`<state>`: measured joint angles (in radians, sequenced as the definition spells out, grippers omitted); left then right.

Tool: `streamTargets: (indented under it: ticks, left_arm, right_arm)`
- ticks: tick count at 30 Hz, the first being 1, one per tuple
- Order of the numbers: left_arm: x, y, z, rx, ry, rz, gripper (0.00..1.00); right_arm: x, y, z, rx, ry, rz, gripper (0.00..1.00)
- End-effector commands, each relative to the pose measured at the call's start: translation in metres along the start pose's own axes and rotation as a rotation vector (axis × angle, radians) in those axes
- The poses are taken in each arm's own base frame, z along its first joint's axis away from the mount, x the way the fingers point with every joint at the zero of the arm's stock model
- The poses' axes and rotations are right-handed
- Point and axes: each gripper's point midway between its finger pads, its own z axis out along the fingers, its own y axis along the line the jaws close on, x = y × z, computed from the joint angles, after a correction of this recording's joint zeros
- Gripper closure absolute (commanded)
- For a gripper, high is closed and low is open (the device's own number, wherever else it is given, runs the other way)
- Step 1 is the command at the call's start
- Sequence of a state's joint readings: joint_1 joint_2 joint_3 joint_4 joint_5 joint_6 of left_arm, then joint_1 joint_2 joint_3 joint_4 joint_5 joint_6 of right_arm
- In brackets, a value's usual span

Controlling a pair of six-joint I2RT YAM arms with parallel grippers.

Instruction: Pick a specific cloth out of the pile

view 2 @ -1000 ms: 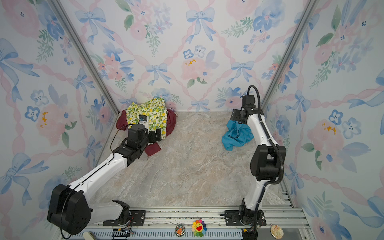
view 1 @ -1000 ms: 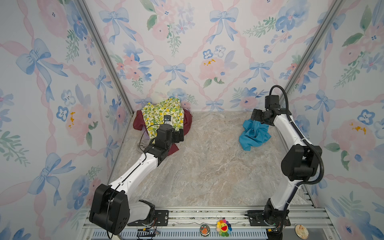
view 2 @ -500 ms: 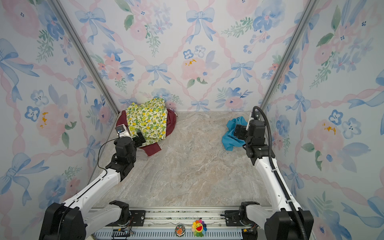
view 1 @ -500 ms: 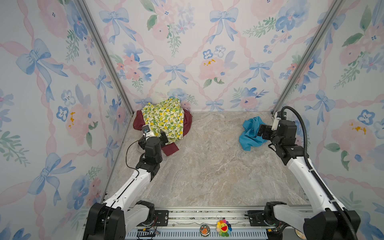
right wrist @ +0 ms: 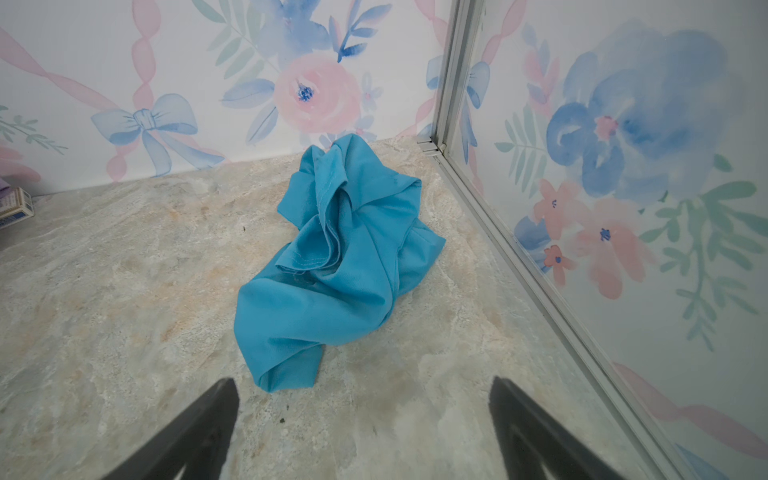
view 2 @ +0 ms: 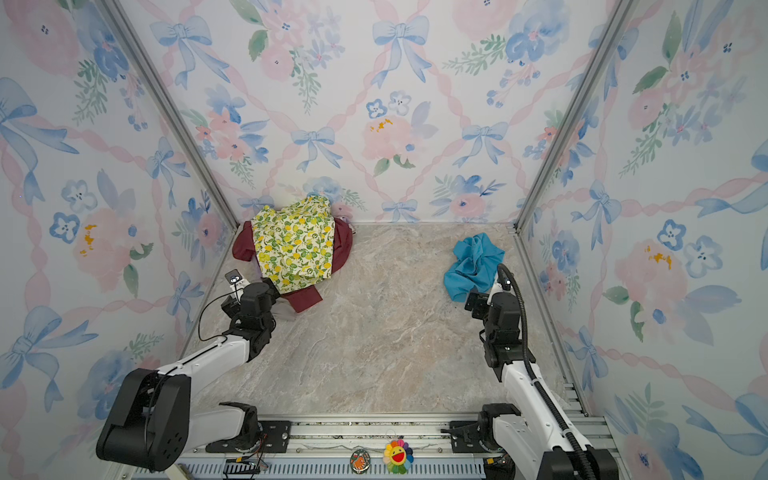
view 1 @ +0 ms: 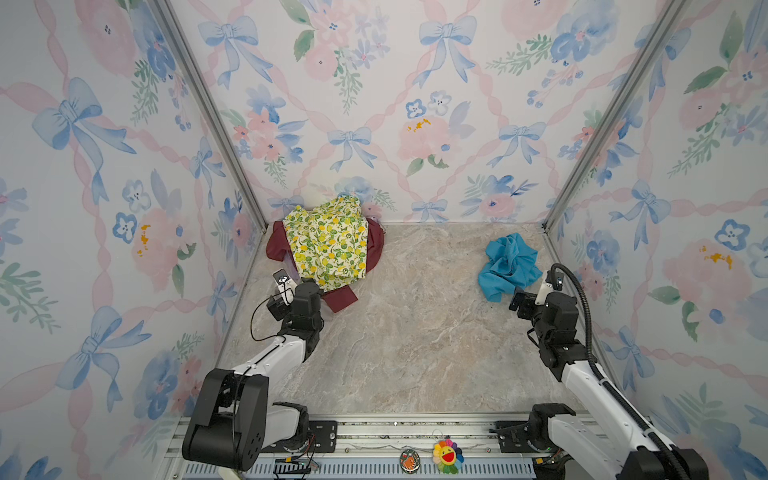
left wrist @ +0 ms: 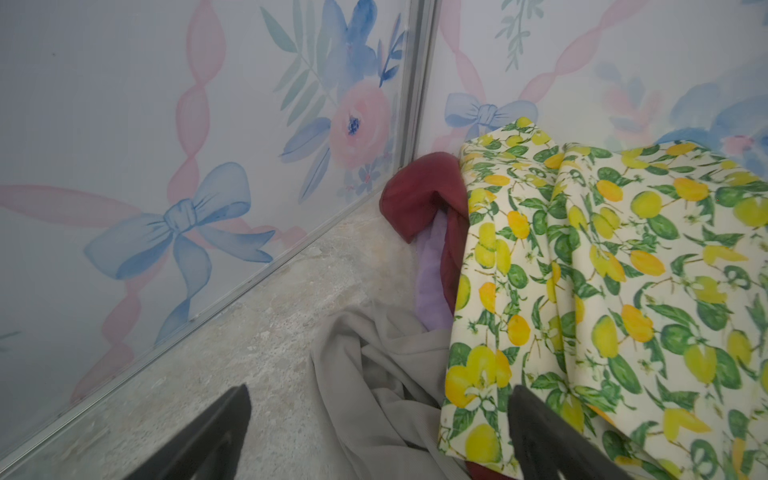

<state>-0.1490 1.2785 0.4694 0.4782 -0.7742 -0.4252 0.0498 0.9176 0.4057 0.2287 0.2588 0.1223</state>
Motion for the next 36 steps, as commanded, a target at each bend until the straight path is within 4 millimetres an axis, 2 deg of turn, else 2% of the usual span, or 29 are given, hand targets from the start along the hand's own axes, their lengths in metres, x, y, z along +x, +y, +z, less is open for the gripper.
streamTargets:
  ticks: [1,5,9,11,13,16,19,22,25,36]
  left_arm:
    - [0.002,0.018,0.006,-0.079,-0.026,-0.042,0.02]
    - [0.008,0.014,0.012,-0.057,-0.035,0.001,0.02]
    - [0.026,0.005,0.018,-0.004,-0.033,0.052,0.02]
    - [0.024,-0.004,0.018,0.042,-0.052,0.073,0.02]
    - [0.019,-0.011,0.010,0.122,-0.112,0.053,0.02]
    - [0.025,-0.035,0.005,0.226,-0.113,0.126,0.02]
    - [0.030,-0.060,-0.013,0.356,-0.158,0.224,0.02]
    - [0.030,-0.057,-0.015,0.414,-0.165,0.188,0.02]
    - [0.035,-0.061,-0.027,0.507,-0.210,0.203,0.02]
    - [0.037,-0.061,-0.022,0.516,-0.178,0.192,0.02]
  right_arm:
    - [-0.004,-0.003,0.004,0.025,-0.092,0.029,0.03]
    - [0.013,-0.009,0.012,0.060,-0.098,0.026,0.03]
    - [0.028,-0.006,0.024,0.064,-0.091,0.011,0.03]
    - [0.029,-0.004,0.026,0.077,-0.120,-0.001,0.03]
    - [0.027,0.002,0.026,0.061,-0.131,-0.030,0.03]
    - [0.027,0.004,0.031,0.064,-0.121,-0.038,0.03]
    - [0.025,0.007,0.034,0.052,-0.121,-0.044,0.03]
    - [0.025,0.010,0.035,0.040,-0.124,-0.046,0.03]
    - [0.026,0.012,0.039,0.033,-0.110,-0.055,0.03]
    - [0.025,0.016,0.047,0.023,-0.108,-0.078,0.03]
